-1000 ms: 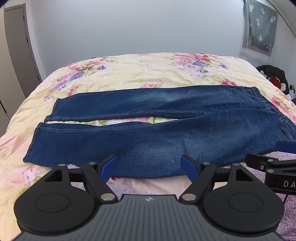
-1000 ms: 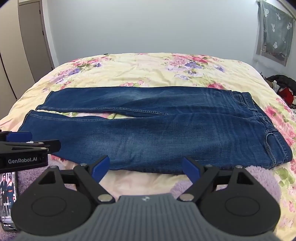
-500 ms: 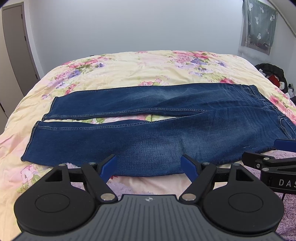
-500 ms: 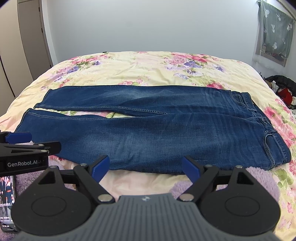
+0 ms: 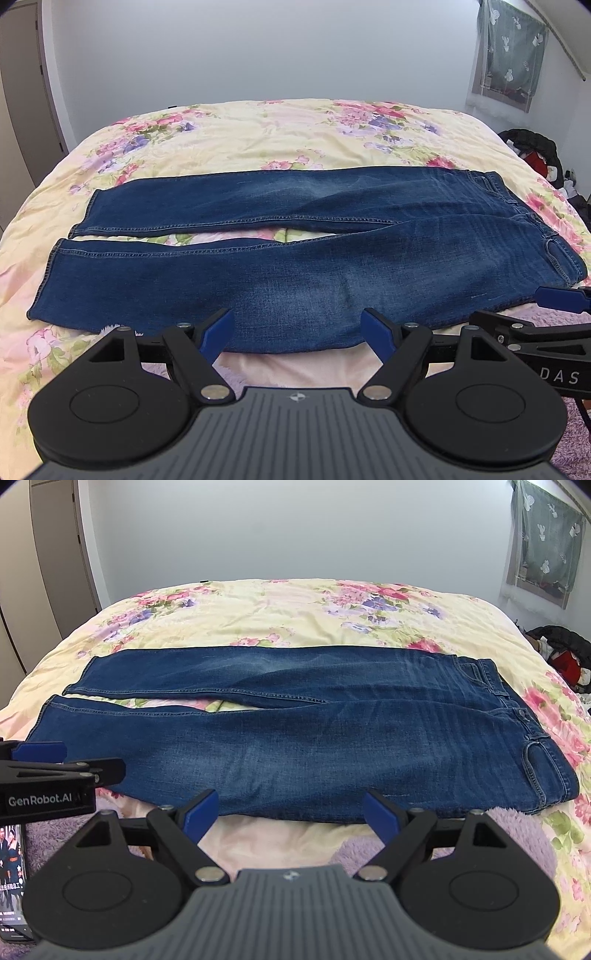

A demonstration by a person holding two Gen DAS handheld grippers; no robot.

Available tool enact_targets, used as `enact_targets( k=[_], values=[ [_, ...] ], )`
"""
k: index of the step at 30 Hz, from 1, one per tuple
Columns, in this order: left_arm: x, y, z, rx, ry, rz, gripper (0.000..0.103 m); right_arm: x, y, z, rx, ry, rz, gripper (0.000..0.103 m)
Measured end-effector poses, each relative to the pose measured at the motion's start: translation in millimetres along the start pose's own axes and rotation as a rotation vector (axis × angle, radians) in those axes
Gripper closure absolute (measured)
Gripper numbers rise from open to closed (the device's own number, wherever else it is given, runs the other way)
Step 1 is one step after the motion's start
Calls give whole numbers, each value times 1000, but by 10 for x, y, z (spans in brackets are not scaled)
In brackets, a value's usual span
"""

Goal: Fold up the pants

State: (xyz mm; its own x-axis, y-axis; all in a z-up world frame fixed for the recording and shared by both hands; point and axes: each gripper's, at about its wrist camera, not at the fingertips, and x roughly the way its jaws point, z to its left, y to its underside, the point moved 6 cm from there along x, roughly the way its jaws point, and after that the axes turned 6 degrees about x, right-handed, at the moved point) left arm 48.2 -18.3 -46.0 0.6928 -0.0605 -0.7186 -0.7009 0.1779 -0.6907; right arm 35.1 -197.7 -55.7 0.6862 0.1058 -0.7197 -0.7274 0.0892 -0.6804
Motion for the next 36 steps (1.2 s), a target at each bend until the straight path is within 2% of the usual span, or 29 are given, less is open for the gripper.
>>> enact_targets(
  k=[36],
  values=[
    [-53, -52, 5, 3, 8, -14, 12, -62, 7, -62, 8, 12, -12, 21]
  ],
)
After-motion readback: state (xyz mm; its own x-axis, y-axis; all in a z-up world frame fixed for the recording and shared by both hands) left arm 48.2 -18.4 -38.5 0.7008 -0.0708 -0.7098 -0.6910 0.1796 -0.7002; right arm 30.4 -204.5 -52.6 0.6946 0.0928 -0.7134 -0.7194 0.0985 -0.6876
